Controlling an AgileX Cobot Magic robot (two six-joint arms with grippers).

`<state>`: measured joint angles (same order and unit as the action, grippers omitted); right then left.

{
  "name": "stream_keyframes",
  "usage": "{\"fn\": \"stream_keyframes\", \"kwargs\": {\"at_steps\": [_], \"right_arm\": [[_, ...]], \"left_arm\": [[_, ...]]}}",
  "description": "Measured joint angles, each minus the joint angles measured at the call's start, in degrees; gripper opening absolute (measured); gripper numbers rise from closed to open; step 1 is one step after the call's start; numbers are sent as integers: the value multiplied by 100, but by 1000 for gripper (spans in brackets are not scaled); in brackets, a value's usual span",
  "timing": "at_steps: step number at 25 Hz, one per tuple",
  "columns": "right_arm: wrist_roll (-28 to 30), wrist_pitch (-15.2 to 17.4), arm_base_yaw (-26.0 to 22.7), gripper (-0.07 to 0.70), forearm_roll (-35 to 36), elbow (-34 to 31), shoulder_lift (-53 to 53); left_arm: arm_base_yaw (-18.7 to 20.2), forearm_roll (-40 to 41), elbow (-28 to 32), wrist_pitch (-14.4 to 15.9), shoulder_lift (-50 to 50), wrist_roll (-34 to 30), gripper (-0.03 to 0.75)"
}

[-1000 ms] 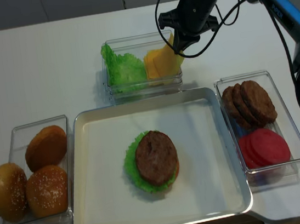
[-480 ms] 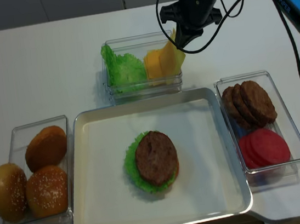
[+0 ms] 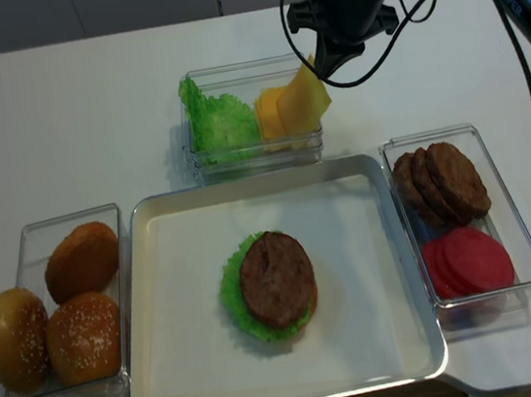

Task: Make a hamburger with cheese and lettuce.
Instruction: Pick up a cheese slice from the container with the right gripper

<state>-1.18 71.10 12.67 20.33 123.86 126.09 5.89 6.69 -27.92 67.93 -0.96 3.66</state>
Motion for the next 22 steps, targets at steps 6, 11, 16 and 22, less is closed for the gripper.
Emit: {"fn": "stream_keyframes", "kwargs": {"at_steps": [6,11,16,22], "right_arm": [[-23,-72,-28,146,-12,0,-10],[-23,-326,-42,401,27,0,-10],[-11,-526,-55,472,152,0,30],[72,-591,-55,472,223,0,174]], "left_arm": [[0,0,0,0,0,0,288],[0,0,0,0,0,0,288],[0,0,0,0,0,0,288],[0,0,0,0,0,0,288]]}}
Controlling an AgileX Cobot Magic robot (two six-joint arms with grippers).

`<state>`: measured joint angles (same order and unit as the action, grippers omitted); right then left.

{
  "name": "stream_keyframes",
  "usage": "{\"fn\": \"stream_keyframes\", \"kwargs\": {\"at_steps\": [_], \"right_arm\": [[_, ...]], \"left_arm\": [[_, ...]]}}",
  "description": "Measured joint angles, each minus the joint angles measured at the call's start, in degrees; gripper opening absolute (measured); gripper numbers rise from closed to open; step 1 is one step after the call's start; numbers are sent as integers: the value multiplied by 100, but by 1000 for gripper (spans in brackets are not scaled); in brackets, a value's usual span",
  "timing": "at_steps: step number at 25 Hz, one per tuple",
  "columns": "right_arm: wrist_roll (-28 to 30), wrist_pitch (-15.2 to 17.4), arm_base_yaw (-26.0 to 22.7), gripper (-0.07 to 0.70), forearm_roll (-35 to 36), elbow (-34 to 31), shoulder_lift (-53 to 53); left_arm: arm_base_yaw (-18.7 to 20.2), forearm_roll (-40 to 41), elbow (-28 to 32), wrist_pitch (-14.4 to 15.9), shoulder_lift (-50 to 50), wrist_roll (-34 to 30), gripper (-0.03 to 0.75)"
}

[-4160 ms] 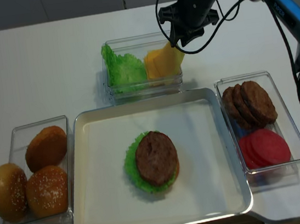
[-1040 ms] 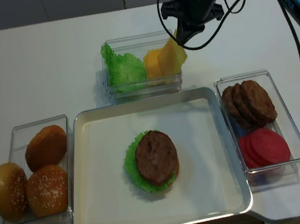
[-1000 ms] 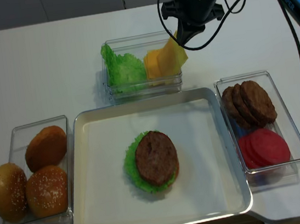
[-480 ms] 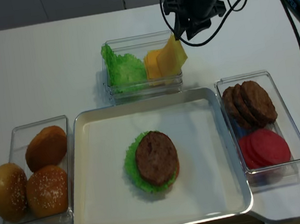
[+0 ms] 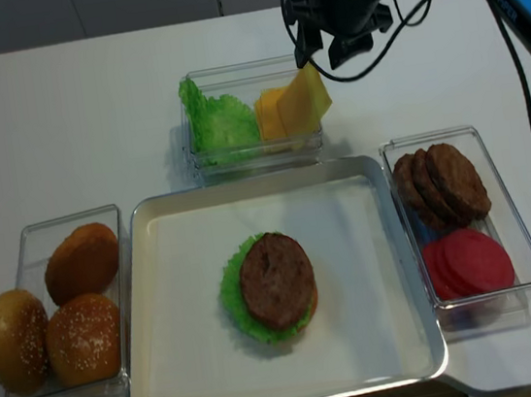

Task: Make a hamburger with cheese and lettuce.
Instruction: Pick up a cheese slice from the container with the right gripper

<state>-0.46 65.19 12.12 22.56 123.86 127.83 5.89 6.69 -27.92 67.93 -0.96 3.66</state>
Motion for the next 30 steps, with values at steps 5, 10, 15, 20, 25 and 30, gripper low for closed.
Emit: {"fn": "stream_keyframes", "kwargs": {"at_steps": [5,10,15,20,25,30], "right_arm": [[46,0,0,461,59,0,79],[46,0,0,435,59,0,95],[76,0,0,425,84,0,123],[97,0,0,423,84,0,175],[107,0,-14,422,91,0,175],[107,0,-62,419,96,0,175]], "left_arm": [[0,0,0,0,0,0,288],[0,0,0,0,0,0,288],[0,0,0,0,0,0,288],[0,0,0,0,0,0,288],[0,0,0,0,0,0,288],[0,0,0,0,0,0,288]]}}
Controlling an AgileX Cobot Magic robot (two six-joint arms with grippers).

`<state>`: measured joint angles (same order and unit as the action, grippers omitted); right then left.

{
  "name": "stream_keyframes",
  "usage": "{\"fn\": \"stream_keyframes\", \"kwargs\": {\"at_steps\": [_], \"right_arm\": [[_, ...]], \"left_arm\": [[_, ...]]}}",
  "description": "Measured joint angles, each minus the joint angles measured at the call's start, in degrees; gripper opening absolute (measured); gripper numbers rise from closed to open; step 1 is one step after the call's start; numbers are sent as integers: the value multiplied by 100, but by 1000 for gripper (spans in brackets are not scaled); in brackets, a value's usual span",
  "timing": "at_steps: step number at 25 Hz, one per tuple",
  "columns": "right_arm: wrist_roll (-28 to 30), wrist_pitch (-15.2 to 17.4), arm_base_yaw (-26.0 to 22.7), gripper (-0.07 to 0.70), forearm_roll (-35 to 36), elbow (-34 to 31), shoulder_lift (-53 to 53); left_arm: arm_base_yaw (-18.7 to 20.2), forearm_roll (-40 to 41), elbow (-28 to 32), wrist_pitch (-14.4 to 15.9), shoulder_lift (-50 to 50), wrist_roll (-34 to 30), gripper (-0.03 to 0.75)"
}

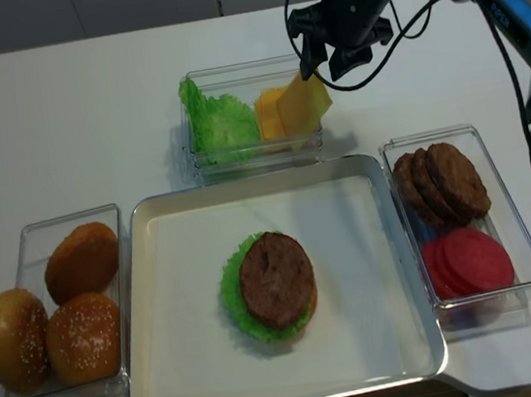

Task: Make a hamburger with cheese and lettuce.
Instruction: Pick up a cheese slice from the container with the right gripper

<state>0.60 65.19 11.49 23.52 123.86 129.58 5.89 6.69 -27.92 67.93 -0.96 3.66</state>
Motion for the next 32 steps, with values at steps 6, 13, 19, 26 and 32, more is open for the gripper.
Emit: {"fn": "stream_keyframes", "kwargs": {"at_steps": [6,13,19,26,32], "right_arm": [[12,0,0,389,23,0,0],[12,21,0,295,23,0,0],[12,21,0,222,23,0,0],[12,21,0,214,23,0,0],[12,21,0,213,23,0,0]], "left_arm": [[0,0,0,0,0,0,288],[0,0,0,0,0,0,288],[0,0,0,0,0,0,288],[0,0,0,0,0,0,288],[0,0,0,0,0,0,288]]}}
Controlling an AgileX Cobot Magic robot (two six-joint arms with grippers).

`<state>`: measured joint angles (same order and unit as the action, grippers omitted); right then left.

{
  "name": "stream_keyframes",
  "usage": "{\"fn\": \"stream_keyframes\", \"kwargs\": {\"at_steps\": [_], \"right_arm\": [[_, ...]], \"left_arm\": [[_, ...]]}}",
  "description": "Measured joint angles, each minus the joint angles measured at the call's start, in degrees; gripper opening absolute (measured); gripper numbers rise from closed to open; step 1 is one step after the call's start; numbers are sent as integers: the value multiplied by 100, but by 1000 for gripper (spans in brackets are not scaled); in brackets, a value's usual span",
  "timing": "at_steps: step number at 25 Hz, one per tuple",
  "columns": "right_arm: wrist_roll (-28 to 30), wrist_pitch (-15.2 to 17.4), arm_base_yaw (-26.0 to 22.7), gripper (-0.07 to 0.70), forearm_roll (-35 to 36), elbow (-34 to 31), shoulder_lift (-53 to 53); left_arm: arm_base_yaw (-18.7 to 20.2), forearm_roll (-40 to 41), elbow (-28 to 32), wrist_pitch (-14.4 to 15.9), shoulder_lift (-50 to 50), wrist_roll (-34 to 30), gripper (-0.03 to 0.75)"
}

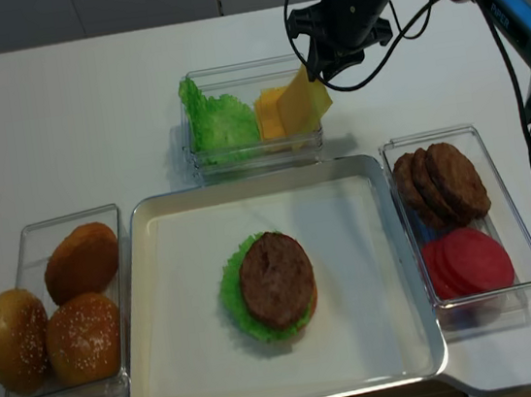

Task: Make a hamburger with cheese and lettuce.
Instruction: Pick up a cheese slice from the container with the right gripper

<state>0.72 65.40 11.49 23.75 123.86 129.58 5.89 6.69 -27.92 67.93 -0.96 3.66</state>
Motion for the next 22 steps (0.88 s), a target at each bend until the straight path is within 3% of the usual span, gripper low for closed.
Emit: {"fn": "stream_keyframes", "kwargs": {"at_steps": [22], "right_arm": [[53,0,0,202,94,0,27]], "left_arm": [[0,0,0,0,0,0,288]]}}
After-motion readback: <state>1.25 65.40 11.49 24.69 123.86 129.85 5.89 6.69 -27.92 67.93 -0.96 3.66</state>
